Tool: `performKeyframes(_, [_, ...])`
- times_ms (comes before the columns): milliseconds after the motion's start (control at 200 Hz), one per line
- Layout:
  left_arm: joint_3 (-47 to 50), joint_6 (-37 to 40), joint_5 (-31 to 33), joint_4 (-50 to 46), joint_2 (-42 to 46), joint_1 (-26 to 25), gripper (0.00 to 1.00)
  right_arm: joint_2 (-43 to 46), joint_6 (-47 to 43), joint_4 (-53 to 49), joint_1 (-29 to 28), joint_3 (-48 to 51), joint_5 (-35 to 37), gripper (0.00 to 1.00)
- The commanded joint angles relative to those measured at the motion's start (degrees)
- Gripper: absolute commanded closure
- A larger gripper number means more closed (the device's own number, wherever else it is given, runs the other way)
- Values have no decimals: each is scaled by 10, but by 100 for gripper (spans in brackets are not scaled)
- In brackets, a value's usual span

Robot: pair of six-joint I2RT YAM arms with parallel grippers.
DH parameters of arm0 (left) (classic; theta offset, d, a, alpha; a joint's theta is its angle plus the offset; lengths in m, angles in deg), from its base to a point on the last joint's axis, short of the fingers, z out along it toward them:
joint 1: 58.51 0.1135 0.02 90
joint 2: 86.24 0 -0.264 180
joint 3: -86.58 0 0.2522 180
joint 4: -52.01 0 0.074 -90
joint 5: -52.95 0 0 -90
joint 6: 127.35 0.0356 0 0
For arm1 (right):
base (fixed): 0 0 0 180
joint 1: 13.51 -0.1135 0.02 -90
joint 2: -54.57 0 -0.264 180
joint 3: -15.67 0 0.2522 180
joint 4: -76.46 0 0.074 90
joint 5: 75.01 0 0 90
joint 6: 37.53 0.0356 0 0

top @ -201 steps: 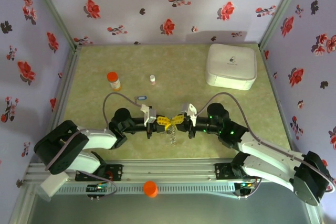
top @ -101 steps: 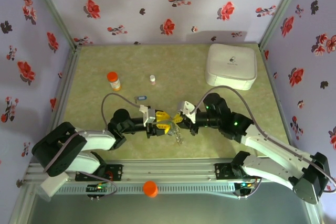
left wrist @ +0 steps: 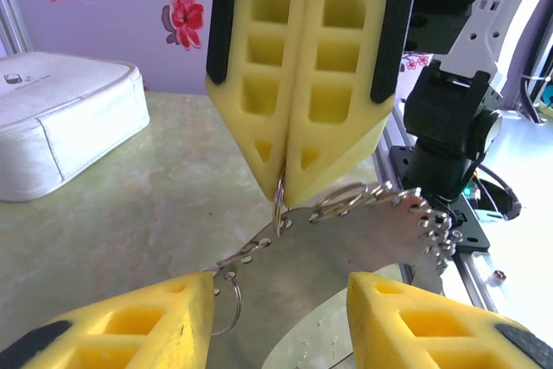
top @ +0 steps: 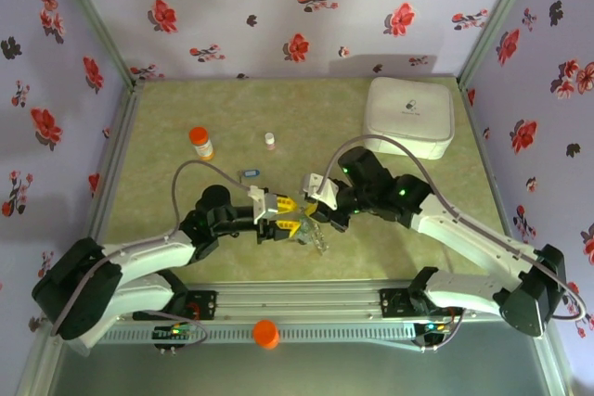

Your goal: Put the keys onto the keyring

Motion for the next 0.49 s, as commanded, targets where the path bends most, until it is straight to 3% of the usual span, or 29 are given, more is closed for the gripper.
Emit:
performKeyframes(0, [-19,42,4,-72,16,4,56,-4,-25,-23,-5,-29,-2,100])
performKeyframes(490, [-42,26,-23,-81,0,3,72,-61,-69,-66,-40,-82,37,100])
